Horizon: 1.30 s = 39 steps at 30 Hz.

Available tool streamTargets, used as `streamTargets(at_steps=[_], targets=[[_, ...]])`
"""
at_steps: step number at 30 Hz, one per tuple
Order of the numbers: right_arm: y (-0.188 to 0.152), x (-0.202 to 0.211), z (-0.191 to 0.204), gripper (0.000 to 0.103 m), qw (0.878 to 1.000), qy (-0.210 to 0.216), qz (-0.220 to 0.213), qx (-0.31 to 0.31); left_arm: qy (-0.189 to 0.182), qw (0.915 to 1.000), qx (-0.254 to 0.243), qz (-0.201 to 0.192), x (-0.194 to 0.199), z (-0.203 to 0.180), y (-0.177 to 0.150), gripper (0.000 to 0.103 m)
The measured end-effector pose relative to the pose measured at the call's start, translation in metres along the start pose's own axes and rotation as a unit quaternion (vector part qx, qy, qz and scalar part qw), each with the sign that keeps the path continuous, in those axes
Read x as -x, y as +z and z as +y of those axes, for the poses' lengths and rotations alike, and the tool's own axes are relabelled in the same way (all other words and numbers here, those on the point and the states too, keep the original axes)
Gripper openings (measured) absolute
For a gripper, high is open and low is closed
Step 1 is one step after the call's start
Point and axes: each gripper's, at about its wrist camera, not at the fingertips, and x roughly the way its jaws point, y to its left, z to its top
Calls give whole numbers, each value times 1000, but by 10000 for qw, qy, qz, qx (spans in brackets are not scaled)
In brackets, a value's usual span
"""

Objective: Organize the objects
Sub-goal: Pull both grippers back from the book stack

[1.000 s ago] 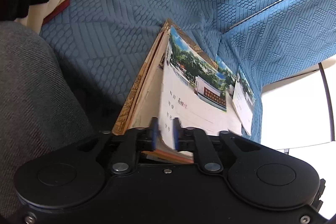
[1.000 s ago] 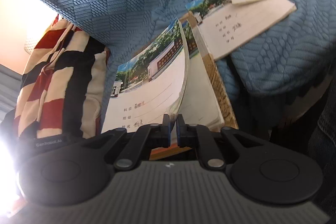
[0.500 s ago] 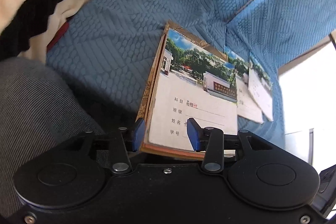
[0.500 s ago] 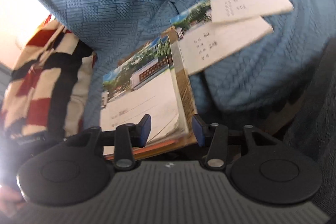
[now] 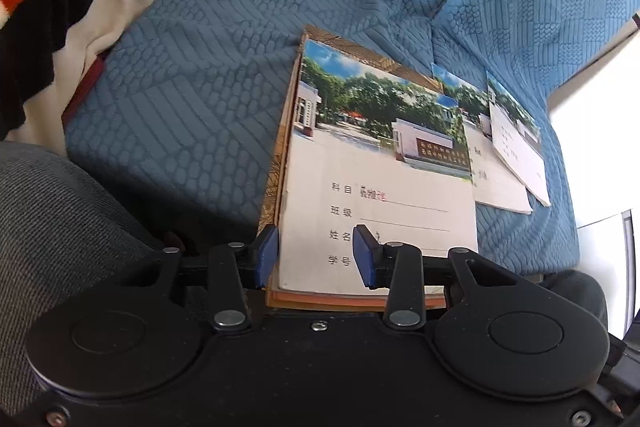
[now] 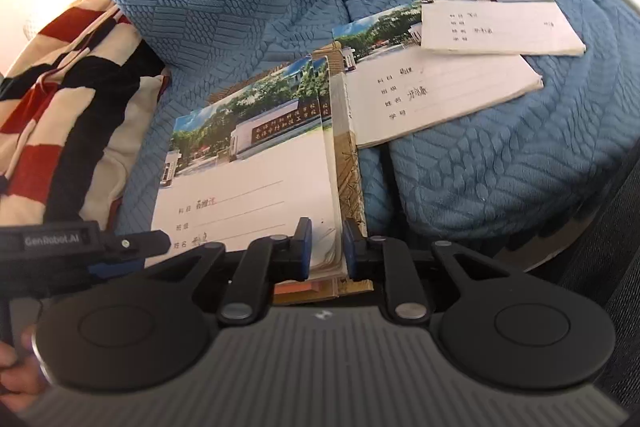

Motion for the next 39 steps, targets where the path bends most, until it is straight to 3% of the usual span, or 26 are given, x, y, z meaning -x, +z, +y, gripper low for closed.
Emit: streamTargets(at_steps=[15, 30, 39], targets=[[2, 9, 11, 19, 9991, -158, -55, 384, -33, 9999, -1, -118, 10, -3, 4, 39], [43, 90, 42, 19, 9892, 169, -1134, 915, -296, 9900, -776, -1136, 104, -59, 19, 41], [58, 136, 47, 19, 9827, 346, -1554, 950, -460, 9835, -922, -1489, 139, -80, 19, 41]])
